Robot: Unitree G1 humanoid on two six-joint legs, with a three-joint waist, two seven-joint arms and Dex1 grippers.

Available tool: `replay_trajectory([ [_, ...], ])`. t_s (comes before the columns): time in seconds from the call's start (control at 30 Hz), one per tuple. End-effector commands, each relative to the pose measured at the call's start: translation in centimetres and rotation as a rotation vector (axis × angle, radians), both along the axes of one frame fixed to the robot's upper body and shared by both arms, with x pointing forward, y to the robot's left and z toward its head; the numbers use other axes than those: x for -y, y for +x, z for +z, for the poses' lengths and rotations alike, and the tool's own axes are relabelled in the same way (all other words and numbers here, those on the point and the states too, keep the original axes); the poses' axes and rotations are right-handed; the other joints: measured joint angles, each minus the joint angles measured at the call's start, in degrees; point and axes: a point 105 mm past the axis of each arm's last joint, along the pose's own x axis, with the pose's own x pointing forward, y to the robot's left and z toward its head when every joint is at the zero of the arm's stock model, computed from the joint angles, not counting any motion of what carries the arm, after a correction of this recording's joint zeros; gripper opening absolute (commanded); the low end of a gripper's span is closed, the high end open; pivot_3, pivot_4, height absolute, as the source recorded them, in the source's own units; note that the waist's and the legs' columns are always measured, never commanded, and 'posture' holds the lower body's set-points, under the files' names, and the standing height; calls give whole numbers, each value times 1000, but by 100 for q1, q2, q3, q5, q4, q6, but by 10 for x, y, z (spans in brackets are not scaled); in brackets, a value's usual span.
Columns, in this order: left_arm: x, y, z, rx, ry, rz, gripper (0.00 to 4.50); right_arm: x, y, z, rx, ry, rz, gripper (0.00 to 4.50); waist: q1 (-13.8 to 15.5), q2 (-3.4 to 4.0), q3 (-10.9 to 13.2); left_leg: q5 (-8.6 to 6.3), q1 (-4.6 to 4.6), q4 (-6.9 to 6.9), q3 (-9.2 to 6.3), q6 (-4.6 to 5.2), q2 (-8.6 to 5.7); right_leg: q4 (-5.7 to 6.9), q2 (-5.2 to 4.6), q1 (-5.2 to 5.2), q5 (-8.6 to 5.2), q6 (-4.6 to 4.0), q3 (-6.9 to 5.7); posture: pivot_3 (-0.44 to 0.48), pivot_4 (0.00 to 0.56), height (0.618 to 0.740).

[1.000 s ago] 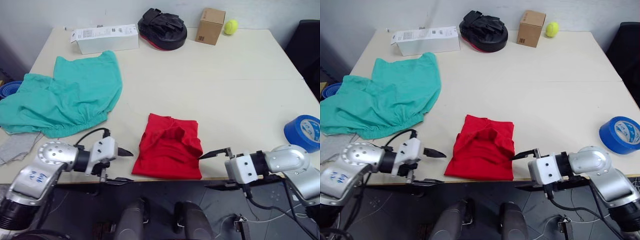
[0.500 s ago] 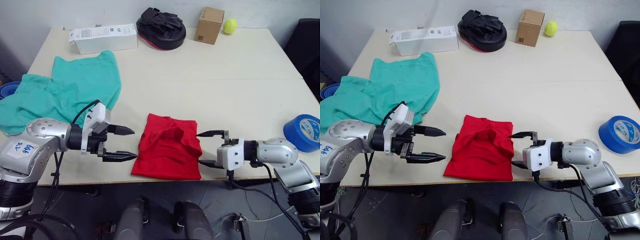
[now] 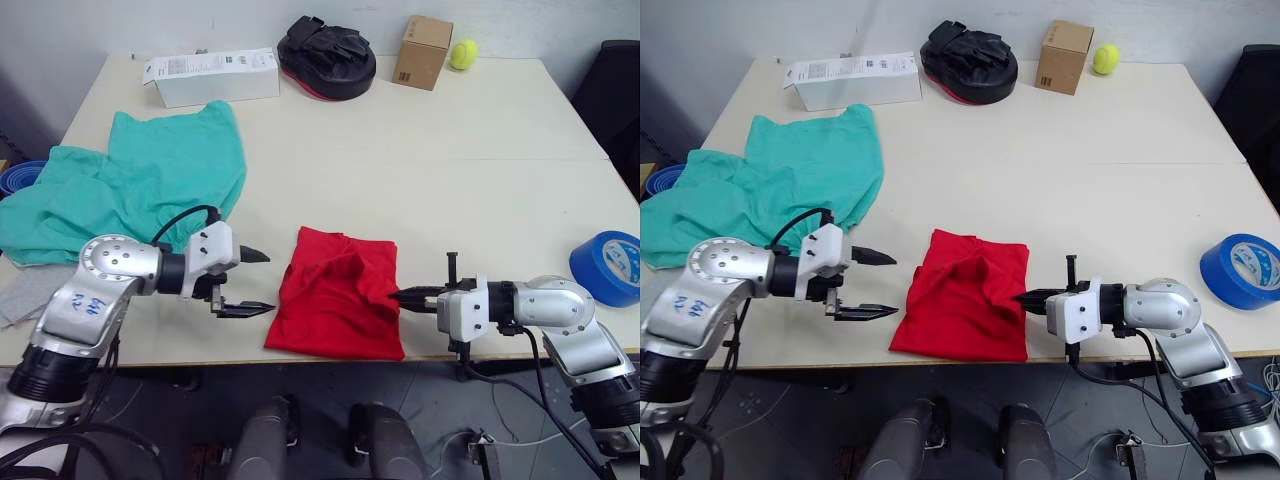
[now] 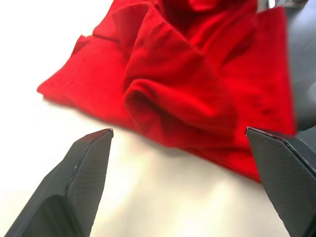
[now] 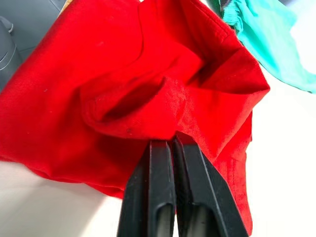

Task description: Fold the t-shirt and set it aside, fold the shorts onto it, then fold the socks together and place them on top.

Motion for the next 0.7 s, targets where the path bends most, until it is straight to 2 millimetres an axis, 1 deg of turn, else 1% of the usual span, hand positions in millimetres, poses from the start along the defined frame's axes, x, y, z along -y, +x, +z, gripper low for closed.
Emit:
replay_trajectory([
  [0.03, 4, 3, 4, 173, 96, -112, 4500, -1, -1, 8, 17, 6, 23, 47, -5, 0, 0, 0, -2, -1, 1, 0, 0, -2, 0, -3, 0, 0, 0, 0, 150, 740],
  [0.17, 8, -1, 1, 223, 138, -216, 4500, -1, -2, 8, 14, -1, 30, 47, -8, 0, 0, 0, -2, -2, 2, 2, 1, 2, 0, -3, 0, 0, -3, 0, 150, 740],
  [0.3, 5, -5, 1, 291, 202, -312, 4500, -1, -1, 10, 4, 2, 23, 47, -11, 0, 0, 0, -1, 0, 2, 4, 1, 4, 0, -3, 0, 0, -5, 0, 150, 740],
  [0.4, 10, -4, 4, 340, 192, -349, 4500, 0, -1, 11, 0, 3, 19, 47, -10, 0, 0, 0, 0, 2, 1, 5, 1, 7, 0, -2, 0, 0, -6, 0, 150, 740],
  [0.53, 18, -2, 2, 385, 179, -397, 4500, -2, -3, 10, -5, 6, 16, 47, 3, 0, 0, 0, -3, 10, 1, 15, -1, 5, -5, 2, 1, 2, -9, 0, 150, 740],
  [0.63, 26, -1, 2, 373, 132, -409, 3984, -3, -4, 9, -8, 5, 16, 0, 5, 0, 0, 0, -3, 11, 1, 17, -2, 7, -4, 3, 2, 3, -9, 0, 150, 740],
  [0.7, 29, -1, 1, 363, 123, -416, 3398, -3, -4, 9, -8, 6, 15, 0, -1, 0, 0, 0, -5, 14, 0, 18, -1, 7, -3, 2, 2, 3, -12, 0, 150, 740],
])
